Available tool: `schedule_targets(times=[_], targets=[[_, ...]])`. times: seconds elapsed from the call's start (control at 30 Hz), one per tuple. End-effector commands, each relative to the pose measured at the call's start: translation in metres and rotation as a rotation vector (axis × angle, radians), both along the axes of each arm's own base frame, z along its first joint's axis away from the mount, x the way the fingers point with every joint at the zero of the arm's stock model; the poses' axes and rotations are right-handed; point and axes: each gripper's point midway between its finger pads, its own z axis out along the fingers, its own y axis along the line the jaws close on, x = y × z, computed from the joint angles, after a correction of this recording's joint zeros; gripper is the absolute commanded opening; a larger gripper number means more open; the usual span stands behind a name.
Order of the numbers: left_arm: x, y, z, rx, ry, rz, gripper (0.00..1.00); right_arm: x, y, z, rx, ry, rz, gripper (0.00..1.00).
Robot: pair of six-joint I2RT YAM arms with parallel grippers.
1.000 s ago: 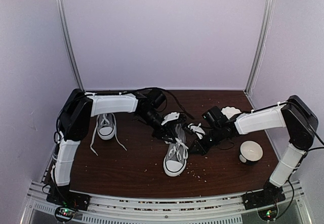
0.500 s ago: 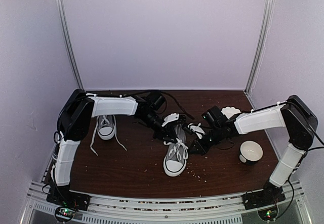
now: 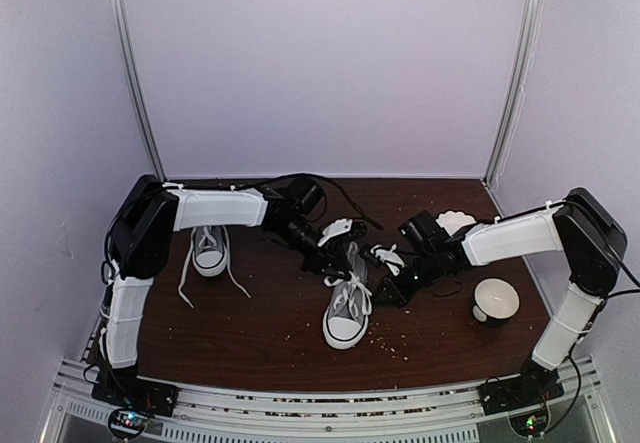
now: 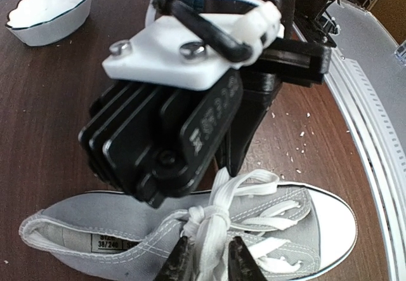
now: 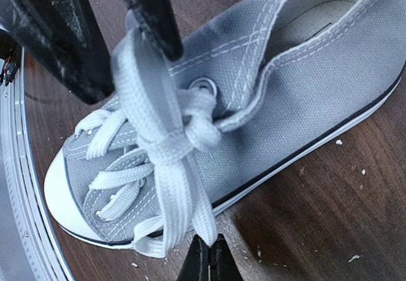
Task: Tie the shoes
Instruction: Adjust the crossed shoelace on the shoelace.
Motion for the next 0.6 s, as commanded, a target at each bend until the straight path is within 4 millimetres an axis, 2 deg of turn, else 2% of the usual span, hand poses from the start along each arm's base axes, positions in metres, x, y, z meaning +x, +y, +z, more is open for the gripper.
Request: schedule_targets(times=[0.0,0.2,0.57], targets=[[0.001,-0.001,0.021,-0.057,-0.018,-0.008,0.18,0.003,0.002,0.002,0.005,0.006,0.005,0.0],[0.004,0.0,0.016,-0.04,-0.028,0.004,0.0,0.003,0.002,0.003,0.002,0.003,0.006,0.0],[0.012,0.009,0.023,-0.053,-0.006,0.03,0.0,0.002,-0.002,0.0,-0.016,0.005,0.007,0.0]])
